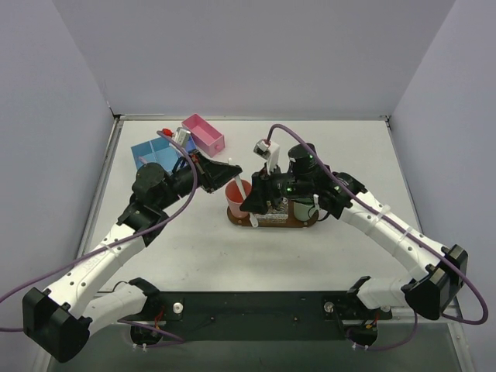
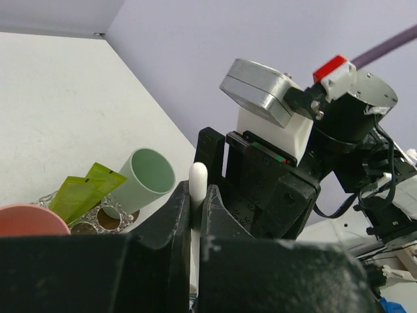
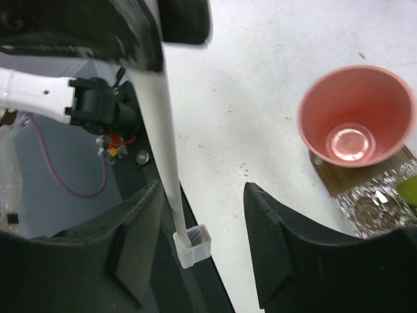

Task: Prepare toiletry sets of a toothbrush and toothpaste on the tray

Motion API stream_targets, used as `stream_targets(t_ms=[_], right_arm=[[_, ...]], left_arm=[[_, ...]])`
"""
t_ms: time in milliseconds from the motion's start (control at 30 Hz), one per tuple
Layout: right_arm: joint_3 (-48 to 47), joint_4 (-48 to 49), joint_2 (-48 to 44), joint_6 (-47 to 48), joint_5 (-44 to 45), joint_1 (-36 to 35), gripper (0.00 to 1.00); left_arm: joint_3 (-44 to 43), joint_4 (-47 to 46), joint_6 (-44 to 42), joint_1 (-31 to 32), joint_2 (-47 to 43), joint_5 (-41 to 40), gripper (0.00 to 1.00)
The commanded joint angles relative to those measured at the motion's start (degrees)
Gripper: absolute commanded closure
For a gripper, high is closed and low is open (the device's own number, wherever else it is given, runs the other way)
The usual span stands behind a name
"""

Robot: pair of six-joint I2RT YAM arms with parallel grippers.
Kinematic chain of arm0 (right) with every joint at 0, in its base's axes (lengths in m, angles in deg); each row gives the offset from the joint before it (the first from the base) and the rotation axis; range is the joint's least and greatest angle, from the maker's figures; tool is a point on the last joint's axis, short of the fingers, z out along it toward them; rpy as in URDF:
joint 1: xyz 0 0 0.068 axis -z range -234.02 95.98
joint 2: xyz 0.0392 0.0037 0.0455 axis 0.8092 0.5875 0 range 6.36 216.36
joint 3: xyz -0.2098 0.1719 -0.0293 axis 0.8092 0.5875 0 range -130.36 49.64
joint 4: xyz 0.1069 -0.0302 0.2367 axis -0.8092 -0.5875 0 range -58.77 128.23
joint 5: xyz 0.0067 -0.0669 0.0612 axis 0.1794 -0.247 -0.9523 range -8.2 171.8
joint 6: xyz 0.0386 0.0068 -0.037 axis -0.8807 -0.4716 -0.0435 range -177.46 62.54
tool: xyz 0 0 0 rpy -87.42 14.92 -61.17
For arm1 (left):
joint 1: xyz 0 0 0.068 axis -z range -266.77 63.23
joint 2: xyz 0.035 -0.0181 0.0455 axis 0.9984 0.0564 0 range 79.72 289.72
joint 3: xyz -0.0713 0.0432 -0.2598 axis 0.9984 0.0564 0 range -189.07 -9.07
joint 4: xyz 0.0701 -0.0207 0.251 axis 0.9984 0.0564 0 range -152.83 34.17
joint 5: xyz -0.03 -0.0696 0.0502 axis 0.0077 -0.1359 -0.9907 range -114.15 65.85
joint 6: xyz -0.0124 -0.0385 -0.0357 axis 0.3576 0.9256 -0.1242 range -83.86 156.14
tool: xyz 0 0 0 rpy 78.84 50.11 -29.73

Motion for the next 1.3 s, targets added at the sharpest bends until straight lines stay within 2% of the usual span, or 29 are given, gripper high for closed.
stream_targets(t_ms=[0, 167, 400, 633, 800, 1067, 1267], right_arm=[[2.75, 4.19, -6.63, -0.85, 12.21, -1.43, 0.49], [4.34, 1.03, -9.10, -1.11, 30.29, -5.30, 0.44], [3.38, -2.92, -7.36, 0.90, 43.40, -11.89, 0.44], [0.56, -5.65, -3.39, 2.66, 48.70, -16.29, 0.46], [0.47, -6.00, -2.60, 3.54, 49.15, -18.22, 0.46], [-0.14, -6.44, -0.93, 4.25, 50.12, -18.93, 0.56], [-0.67, -7.06, 0.04, 5.12, 51.34, -19.90, 0.58]], left_arm=[[0.47, -2.68, 1.47, -0.37, -0.95, -5.85, 1.00], [1.88, 1.54, 4.80, -0.72, -2.80, -14.84, 1.00], [1.53, 5.85, 7.27, -0.72, -2.63, -20.03, 1.00], [1.18, 7.26, 7.71, -0.81, -2.36, -19.95, 1.00], [1.09, 7.79, 7.27, -0.90, -2.89, -20.39, 1.00], [0.74, 8.23, 7.36, -1.25, -2.80, -20.12, 1.00], [0.39, 8.49, 7.27, -1.51, -2.63, -20.03, 1.00]])
